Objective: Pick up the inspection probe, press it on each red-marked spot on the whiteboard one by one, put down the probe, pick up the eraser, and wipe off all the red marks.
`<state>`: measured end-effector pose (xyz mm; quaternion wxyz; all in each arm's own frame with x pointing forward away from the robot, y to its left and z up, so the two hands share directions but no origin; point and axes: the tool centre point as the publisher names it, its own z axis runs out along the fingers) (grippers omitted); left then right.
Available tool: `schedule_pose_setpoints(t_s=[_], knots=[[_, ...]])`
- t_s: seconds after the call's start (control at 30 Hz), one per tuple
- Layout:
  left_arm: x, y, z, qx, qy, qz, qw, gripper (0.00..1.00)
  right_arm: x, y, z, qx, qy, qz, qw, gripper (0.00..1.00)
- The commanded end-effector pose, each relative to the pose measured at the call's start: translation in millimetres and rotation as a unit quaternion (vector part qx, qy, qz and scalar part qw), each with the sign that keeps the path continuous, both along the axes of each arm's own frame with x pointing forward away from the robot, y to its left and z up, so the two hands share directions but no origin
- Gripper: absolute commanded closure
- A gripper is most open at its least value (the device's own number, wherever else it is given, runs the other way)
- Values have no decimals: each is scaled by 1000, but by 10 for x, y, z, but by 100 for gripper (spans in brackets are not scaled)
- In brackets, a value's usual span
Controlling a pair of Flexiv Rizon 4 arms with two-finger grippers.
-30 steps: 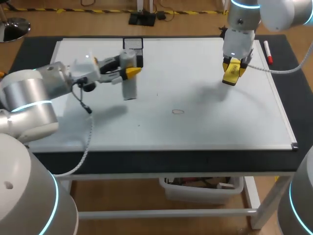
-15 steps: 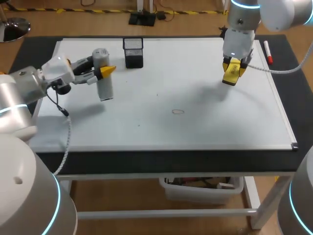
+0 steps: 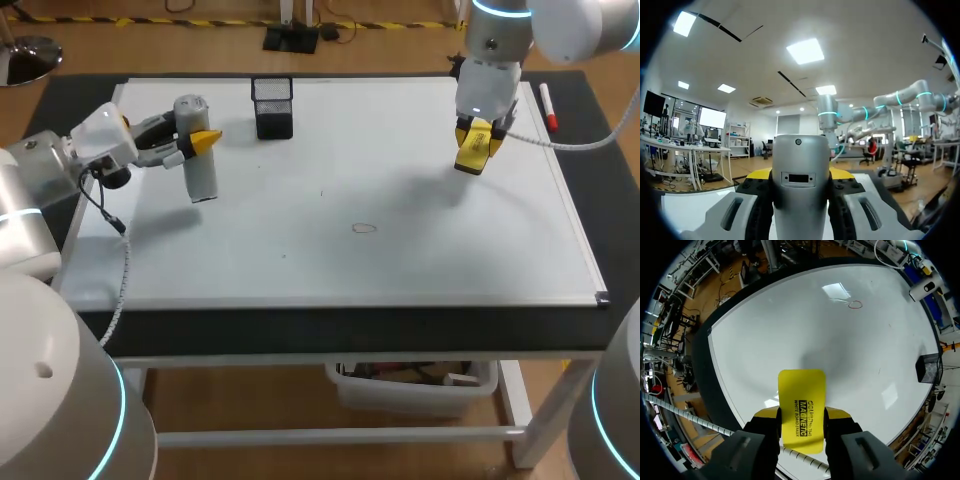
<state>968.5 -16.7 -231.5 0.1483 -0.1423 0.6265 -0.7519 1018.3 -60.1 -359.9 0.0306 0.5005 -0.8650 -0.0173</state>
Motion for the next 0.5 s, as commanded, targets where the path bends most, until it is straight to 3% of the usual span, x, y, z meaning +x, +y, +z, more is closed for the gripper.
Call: schedule_pose_setpoints(t_s=[0.03, 0.13, 0.23, 0.3, 0.5], knots=[[3, 1, 11, 0, 0, -1, 1000, 100, 3, -7, 7, -2, 0, 1, 1000, 100], [3, 1, 11, 0, 0, -1, 1000, 100, 3, -7, 7, -2, 0, 1, 1000, 100], [3, 1, 11, 0, 0, -1, 1000, 100, 69, 191, 83, -16, -15, 38, 999, 100], [3, 1, 11, 0, 0, -1, 1000, 100, 22, 374, 56, -35, -17, 61, 997, 100], [3, 1, 11, 0, 0, -1, 1000, 100, -246, 890, -151, -35, -4, 132, 991, 100]])
